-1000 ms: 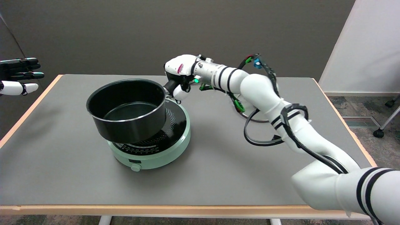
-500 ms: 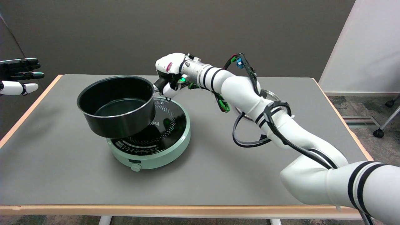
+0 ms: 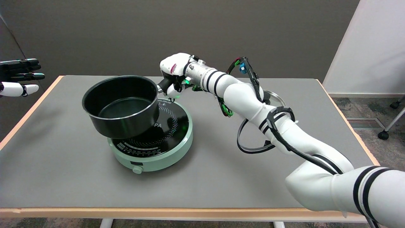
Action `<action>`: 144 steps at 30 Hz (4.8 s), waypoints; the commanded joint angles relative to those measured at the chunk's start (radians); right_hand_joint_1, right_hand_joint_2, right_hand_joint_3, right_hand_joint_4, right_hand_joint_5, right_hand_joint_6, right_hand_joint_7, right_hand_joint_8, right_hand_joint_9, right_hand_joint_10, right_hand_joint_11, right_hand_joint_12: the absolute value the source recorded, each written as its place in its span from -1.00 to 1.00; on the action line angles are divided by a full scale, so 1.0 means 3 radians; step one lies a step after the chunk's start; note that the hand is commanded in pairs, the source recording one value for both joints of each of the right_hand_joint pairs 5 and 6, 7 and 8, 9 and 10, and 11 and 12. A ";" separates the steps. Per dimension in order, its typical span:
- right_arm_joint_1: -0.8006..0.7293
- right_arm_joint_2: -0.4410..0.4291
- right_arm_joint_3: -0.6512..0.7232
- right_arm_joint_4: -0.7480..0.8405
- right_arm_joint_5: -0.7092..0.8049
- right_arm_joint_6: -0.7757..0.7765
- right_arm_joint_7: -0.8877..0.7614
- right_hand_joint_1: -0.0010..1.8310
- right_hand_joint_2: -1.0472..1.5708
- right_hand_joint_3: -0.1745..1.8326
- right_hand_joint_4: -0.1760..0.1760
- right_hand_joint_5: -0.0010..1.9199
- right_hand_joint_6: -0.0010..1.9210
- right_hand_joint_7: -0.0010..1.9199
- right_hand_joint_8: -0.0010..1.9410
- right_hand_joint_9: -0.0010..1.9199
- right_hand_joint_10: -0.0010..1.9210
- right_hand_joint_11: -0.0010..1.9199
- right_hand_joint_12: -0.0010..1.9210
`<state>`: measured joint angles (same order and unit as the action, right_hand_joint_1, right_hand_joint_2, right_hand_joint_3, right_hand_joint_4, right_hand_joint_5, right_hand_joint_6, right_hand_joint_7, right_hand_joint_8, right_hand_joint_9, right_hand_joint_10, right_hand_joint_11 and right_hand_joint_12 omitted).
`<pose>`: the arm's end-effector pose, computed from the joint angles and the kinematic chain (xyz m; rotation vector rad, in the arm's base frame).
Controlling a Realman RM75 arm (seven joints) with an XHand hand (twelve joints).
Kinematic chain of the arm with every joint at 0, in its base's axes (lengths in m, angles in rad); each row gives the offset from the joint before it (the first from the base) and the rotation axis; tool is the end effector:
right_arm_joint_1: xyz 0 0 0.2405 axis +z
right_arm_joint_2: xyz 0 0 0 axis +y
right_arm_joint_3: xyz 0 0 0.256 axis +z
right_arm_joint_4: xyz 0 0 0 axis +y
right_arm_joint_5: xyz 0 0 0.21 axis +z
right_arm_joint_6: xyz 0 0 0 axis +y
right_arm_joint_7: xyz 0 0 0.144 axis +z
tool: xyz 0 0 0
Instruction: Place the pot onto the induction cooker.
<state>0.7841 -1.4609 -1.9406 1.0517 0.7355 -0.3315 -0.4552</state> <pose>-0.1540 -0.5106 0.1598 1.9634 -0.0052 -0.1489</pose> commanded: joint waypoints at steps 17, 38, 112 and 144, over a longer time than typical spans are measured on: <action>-0.0197 0.0136 0.0027 -0.0162 -0.0028 0.0338 0.0043 0.05 0.76 -0.13 -0.44 0.90 0.90 0.90 0.88 0.90 0.90 0.90 0.90; -0.0383 0.0202 0.0028 0.0079 -0.0057 0.0350 0.0024 0.04 0.76 -0.11 -0.44 0.90 0.90 0.90 0.88 0.90 0.90 0.90 0.90; -0.0605 0.0457 -0.0131 0.0261 0.0434 0.0602 0.0019 0.04 0.72 -0.04 -0.48 0.83 0.83 0.83 0.81 0.83 0.83 0.83 0.83; -0.0784 0.0396 -0.0120 0.0456 -0.0028 0.0776 0.0019 0.01 0.29 0.19 0.62 0.05 0.05 0.05 0.04 0.05 0.05 0.05 0.05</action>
<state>0.5735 -1.3429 -1.9801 1.1280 0.7996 -0.0985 -0.4491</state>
